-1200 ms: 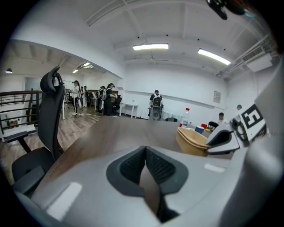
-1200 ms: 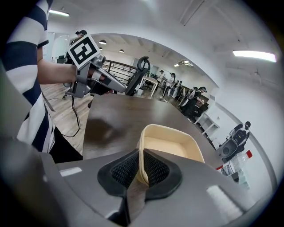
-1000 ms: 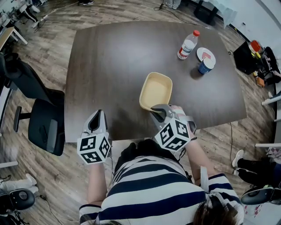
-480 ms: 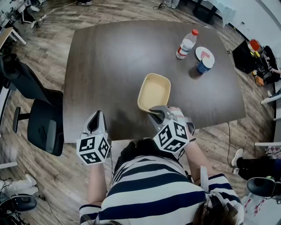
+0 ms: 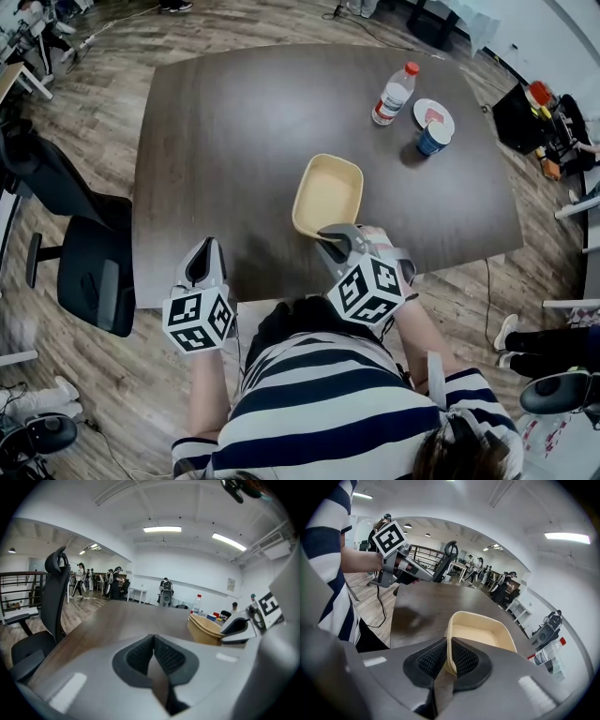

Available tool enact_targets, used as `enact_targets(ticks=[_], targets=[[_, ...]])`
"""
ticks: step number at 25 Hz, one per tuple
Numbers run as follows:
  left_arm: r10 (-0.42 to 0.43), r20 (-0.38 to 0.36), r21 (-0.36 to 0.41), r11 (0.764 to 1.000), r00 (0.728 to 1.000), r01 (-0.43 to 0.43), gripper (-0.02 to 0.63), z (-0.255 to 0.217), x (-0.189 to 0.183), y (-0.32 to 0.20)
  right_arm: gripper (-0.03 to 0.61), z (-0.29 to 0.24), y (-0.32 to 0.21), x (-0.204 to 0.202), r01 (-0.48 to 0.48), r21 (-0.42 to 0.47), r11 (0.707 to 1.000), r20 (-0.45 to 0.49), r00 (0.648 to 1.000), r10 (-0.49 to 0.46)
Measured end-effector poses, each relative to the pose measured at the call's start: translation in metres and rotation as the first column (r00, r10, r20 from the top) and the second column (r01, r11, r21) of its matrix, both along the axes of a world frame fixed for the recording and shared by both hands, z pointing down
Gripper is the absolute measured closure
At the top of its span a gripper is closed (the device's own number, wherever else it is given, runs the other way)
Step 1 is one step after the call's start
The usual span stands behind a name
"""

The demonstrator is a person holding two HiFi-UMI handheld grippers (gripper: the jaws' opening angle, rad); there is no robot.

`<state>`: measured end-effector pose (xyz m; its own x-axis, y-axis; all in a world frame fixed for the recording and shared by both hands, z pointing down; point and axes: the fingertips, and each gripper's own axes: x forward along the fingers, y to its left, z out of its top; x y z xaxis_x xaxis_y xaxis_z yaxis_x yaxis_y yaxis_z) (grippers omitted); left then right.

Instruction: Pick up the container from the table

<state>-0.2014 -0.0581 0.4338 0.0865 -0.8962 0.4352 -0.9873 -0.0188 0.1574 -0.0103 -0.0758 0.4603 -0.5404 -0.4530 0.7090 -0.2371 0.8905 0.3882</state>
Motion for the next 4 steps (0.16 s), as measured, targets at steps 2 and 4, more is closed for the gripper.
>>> enact_targets(ticks=[2, 4], targets=[[0.005, -0.001, -0.001, 1.0, 1.0, -0.005, 0.614, 0.0012, 0.0024, -0.0018, 0.552, 0.0002, -0.0014, 0.0015, 0.0, 0.001, 1.0, -0.003, 1.0, 0.0], [0.012, -0.002, -0.002, 1.0, 1.0, -0.012, 0.614, 0.0021, 0.0054, -0.0036, 0.552, 0.0009, -0.0026, 0.0032, 0.0, 0.001, 1.0, -0.006, 1.0, 0.0]])
